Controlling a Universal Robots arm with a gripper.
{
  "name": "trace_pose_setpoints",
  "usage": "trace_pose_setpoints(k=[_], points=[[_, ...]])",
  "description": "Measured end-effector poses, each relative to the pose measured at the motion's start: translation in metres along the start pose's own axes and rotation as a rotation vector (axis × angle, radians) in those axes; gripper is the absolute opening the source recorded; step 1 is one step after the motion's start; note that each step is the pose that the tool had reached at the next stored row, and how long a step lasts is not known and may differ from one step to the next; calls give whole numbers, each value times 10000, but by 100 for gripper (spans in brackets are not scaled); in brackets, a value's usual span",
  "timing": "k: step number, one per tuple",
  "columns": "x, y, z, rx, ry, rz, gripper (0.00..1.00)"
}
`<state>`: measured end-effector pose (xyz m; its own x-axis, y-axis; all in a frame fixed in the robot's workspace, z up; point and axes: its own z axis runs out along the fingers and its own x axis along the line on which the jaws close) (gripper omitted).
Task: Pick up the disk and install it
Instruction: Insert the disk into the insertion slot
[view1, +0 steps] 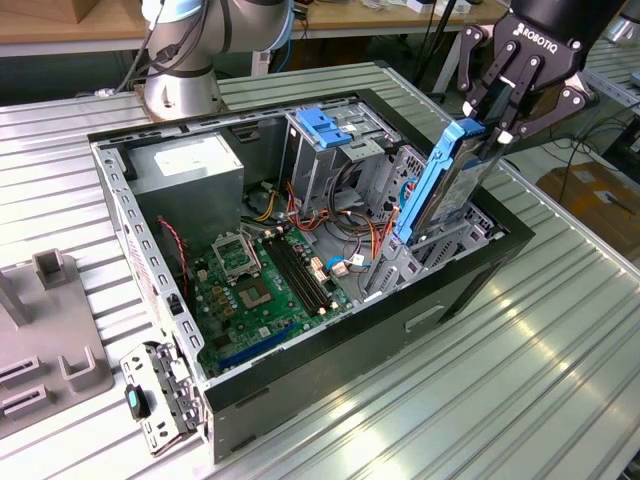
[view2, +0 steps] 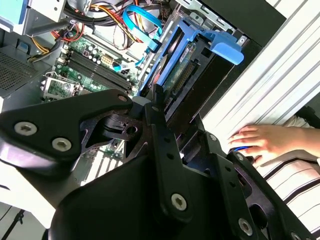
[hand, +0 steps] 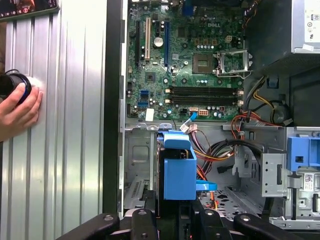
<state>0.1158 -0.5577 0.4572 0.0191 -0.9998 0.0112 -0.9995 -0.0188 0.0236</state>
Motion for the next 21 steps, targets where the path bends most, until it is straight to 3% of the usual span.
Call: trace_pose_setpoints(k=[9, 13, 21], points=[[0, 0, 10, 0, -3, 0, 35], [-1, -2, 72, 0, -1, 0, 35], [-1, -3, 111, 0, -1, 0, 35]])
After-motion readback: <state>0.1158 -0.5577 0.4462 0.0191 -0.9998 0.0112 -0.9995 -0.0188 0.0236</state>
